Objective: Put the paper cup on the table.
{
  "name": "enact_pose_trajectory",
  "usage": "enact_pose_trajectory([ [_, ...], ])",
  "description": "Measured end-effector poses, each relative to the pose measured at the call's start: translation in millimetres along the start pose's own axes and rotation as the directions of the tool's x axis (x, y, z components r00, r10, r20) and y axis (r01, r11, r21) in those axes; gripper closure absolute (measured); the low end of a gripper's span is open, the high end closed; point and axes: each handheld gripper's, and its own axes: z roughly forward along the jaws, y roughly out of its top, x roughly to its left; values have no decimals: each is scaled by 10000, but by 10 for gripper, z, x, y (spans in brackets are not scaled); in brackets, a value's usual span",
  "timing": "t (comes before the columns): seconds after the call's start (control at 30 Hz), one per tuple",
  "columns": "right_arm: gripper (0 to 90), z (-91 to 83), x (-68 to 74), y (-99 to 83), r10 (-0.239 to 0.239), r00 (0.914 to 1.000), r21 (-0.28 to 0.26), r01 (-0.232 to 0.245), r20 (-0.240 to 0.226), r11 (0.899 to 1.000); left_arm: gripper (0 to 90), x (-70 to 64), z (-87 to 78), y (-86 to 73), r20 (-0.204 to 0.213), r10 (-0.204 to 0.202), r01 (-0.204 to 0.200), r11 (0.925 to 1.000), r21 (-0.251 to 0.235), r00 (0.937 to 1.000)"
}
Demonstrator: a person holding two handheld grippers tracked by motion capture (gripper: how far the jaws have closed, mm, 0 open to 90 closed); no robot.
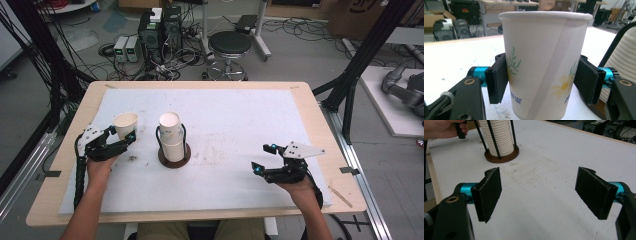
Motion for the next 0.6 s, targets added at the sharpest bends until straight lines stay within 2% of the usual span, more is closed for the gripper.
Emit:
enact_pose_trajectory([
  [0.1,219,2,2,-1,37,10000,43,-37,-25,10000,338,-16,58,-34,-274,37,-19,9977,682,9996],
  [0.23,219,-10,-4,-5,78,10000,4,-78,-26,10000,340,-54,114,-79,-463,478,-404,9878,1502,9978],
  [0.37,219,-14,-6,-8,22,10000,5,-22,-27,10000,341,-97,132,-77,-608,844,-728,9821,1737,9946],
  [0.47,219,-20,0,-4,16,10000,3,-16,-42,10000,341,-124,123,-79,-672,1168,-999,9714,2153,9909],
  [0.6,219,-36,5,-6,23,10000,-8,-23,-34,10000,342,-144,55,-65,-713,1397,-1178,9609,2507,9876],
])
